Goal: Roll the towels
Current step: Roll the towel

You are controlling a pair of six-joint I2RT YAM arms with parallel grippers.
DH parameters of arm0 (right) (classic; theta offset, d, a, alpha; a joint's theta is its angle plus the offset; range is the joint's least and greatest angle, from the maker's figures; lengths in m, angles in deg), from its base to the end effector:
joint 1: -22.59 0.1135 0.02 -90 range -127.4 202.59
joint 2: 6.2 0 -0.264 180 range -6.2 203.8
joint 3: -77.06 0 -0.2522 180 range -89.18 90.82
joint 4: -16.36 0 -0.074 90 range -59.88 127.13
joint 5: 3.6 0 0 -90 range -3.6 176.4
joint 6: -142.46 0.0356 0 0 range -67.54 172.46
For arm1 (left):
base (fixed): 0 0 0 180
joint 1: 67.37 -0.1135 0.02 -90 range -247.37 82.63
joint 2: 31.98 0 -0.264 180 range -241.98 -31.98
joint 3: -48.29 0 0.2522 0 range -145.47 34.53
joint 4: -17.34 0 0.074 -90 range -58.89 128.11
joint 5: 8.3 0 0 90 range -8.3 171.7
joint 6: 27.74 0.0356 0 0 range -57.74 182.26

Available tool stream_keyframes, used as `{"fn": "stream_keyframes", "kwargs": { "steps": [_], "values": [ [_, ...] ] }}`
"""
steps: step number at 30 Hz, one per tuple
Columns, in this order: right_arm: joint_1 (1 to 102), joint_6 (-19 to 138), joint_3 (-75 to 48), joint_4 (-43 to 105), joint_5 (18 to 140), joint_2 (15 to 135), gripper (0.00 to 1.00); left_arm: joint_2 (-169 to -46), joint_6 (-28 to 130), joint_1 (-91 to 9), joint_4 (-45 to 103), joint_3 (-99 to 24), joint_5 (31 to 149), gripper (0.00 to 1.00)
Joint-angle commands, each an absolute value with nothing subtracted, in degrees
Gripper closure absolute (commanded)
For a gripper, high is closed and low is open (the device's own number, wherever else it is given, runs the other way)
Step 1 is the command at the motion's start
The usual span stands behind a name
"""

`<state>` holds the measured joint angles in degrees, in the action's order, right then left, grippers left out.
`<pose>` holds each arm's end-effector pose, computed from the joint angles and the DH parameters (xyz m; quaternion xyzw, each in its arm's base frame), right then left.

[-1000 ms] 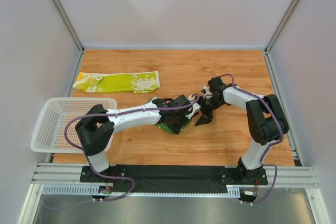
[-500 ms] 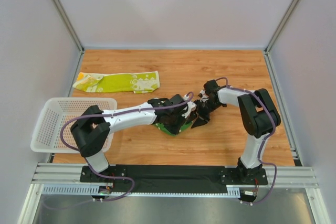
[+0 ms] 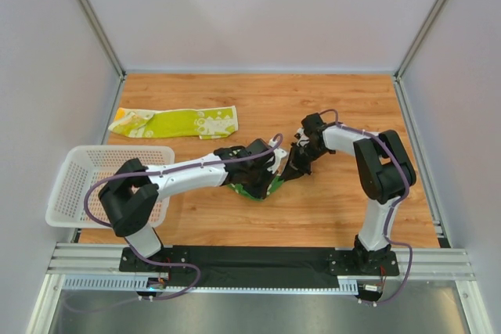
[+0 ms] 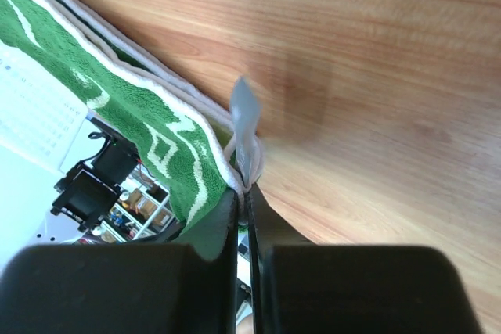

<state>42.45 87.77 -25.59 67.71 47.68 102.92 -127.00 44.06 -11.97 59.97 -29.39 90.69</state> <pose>0.3057 0.1341 0.1291 -0.1069 -0.9359 -0.3195 0.1031 0.1876 -0.2818 0.2068 0.3264 0.9061 -0.2153 0.1615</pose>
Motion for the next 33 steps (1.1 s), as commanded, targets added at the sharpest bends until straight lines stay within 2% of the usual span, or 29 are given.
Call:
{"fn": "stream_keyframes", "kwargs": {
  "steps": [1,5,6,8,9,10,16,23,33],
  "values": [
    [42.02,87.27,-22.30,68.79,51.06,103.66,1.00,-123.65,43.01,-11.99,59.76,-28.49,92.33,0.99],
    [41.84,84.89,-18.53,73.88,55.27,104.63,0.99,-122.95,42.66,-11.91,59.67,-26.82,92.33,1.00],
    [41.93,84.37,-17.65,75.11,56.07,104.89,0.87,-122.95,42.66,-11.91,59.67,-26.47,92.42,1.00],
    [41.76,82.52,-14.84,78.19,58.96,105.42,0.68,-123.03,42.48,-11.99,59.58,-25.94,93.03,1.00],
    [41.84,82.08,-13.87,79.07,60.11,105.60,0.53,-123.03,42.39,-11.99,59.50,-25.85,93.13,1.00],
    [41.93,81.64,-12.99,80.73,61.16,105.68,0.50,-123.12,42.31,-11.99,59.58,-25.76,93.47,1.00],
    [40.53,79.35,-7.27,84.96,65.83,105.42,0.48,-123.38,41.43,-12.26,59.84,-25.76,93.91,1.00],
    [38.59,78.04,-3.66,87.16,66.36,104.02,0.48,-122.77,36.86,-18.66,57.48,-23.83,102.51,1.00],
    [38.77,77.25,-9.55,81.29,58.90,99.54,0.50,-123.65,28.25,-28.51,54.66,-19.87,111.67,1.00]
  ]
}}
